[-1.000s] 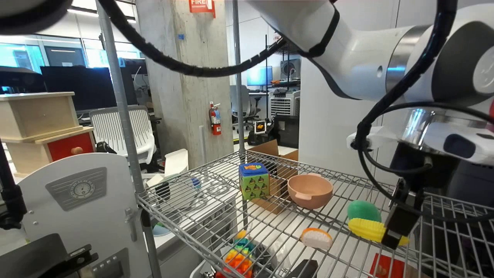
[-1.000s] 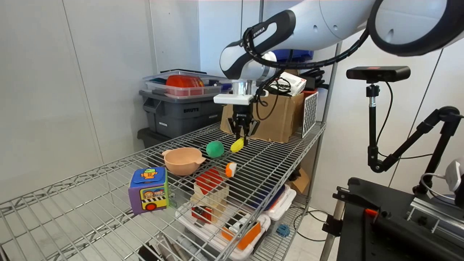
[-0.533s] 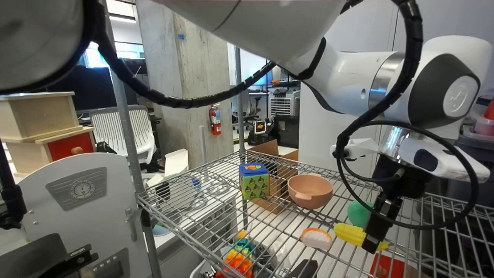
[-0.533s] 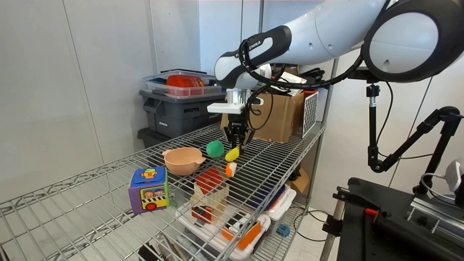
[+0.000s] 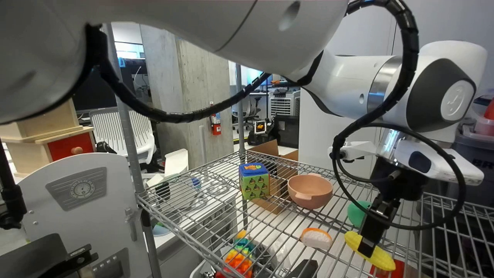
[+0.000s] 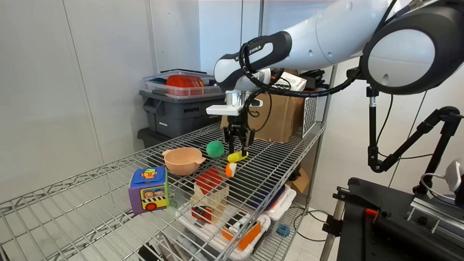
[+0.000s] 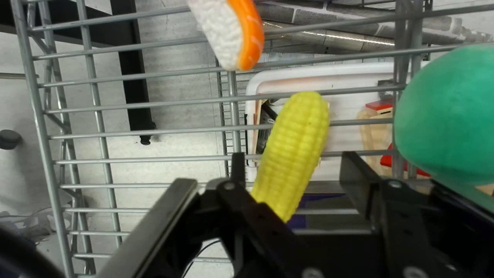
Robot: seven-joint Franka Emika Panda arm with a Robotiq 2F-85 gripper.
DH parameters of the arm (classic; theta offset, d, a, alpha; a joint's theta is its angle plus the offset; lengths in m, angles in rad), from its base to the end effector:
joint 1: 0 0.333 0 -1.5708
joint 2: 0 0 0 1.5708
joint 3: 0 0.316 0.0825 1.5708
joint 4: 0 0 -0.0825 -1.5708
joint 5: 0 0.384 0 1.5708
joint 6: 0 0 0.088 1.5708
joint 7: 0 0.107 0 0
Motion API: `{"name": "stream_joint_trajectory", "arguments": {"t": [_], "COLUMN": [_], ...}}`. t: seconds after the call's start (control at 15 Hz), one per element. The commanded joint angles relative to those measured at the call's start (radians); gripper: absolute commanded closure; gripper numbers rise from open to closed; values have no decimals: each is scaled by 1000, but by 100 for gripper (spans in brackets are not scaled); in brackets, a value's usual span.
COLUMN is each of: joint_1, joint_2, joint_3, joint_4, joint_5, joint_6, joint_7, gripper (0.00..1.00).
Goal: Move the yellow object to the right
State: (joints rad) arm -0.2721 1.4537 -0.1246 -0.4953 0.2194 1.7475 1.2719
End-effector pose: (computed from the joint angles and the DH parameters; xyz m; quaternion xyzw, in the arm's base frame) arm 0.7424 -0.2282 0.1025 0.6815 -0.7239 -0.1067 0.0074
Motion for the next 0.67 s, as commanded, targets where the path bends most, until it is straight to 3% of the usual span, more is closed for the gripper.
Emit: {"name": "stream_joint_trajectory", "arguments": {"t": [0.0, 0.13, 0.27, 0.6], "joint_1": [-15, -12, 2, 15], "joint_2": [43, 38, -38, -101], "joint_3": [32, 44, 60, 92], "joint_4": [102, 123, 28, 22], "joint_5": [-22, -22, -21, -17], "joint_6": [-47, -51, -15, -64], "joint_7": [23, 3, -26, -66], "gripper": [4, 0, 0, 0]}}
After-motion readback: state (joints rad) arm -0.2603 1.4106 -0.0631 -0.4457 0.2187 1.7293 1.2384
